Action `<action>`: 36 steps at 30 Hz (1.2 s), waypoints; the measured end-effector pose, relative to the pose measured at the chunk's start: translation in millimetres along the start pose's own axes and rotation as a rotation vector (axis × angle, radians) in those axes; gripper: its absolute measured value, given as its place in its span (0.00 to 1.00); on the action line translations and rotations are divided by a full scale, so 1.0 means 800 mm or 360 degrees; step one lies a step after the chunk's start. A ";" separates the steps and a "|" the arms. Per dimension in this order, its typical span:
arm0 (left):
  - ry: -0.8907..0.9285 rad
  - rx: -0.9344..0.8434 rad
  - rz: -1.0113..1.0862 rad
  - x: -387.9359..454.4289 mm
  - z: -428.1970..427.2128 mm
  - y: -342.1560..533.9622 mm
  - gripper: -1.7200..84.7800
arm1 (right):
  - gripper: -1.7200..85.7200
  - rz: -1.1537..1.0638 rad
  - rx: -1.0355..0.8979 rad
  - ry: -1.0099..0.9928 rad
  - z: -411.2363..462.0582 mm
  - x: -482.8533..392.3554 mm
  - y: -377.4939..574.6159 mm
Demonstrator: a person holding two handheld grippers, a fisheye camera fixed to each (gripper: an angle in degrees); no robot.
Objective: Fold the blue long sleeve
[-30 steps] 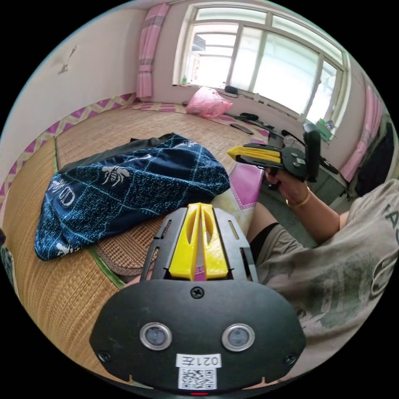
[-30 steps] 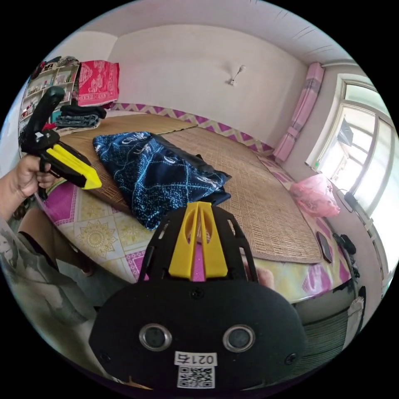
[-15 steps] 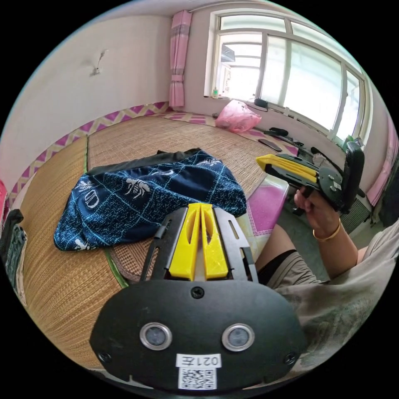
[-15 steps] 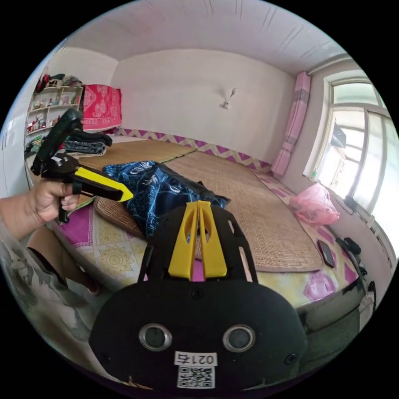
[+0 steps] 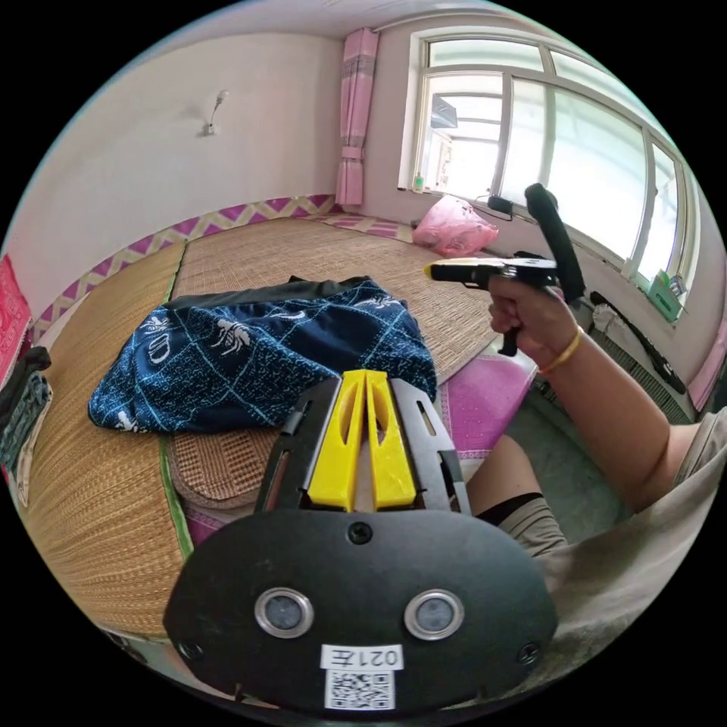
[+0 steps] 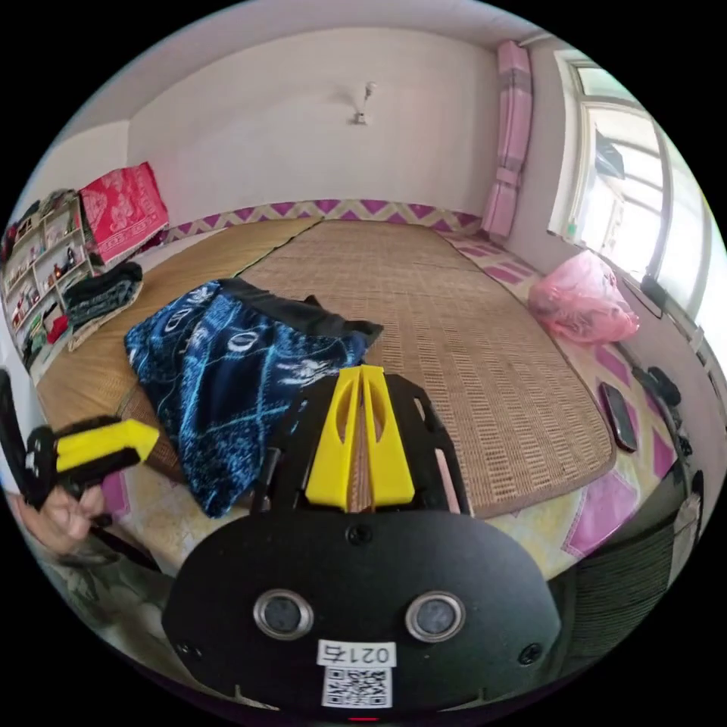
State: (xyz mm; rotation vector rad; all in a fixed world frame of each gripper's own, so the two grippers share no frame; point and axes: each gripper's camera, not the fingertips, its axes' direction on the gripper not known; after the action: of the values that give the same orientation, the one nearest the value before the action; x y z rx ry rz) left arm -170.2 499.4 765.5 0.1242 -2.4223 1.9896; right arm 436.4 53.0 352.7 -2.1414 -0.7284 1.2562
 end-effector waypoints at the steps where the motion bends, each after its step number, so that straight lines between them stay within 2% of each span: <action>1: -0.0006 0.0028 0.0024 0.008 -0.001 -0.003 0.01 | 0.07 0.0040 0.0006 -0.0010 0.022 0.020 -0.007; 5: 0.0052 0.0041 0.0077 0.029 0.010 -0.017 0.02 | 0.14 0.0073 -0.0217 -0.0316 0.121 0.075 -0.029; 12: 0.0101 -0.0059 0.0073 0.057 0.047 -0.037 0.04 | 0.14 0.0122 -0.0513 -0.0444 0.272 0.130 -0.011; 20: 0.0164 -0.0119 0.0071 0.078 0.062 -0.032 0.14 | 0.13 0.0432 -0.0828 -0.1069 0.451 0.221 0.034; 28: 0.0099 -0.0227 0.0114 0.099 0.115 -0.027 0.14 | 0.08 0.0531 -0.0901 -0.1485 0.554 0.261 0.096; 36: 0.0015 -0.0229 0.0241 0.124 0.145 0.005 0.15 | 0.07 0.0727 -0.0762 -0.1785 0.607 0.260 0.155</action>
State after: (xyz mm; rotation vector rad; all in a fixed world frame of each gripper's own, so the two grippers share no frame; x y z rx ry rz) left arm -263.8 380.7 744.2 -0.0706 -2.6313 1.8548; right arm 112.1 197.8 -57.7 -1.8382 -1.0597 2.8399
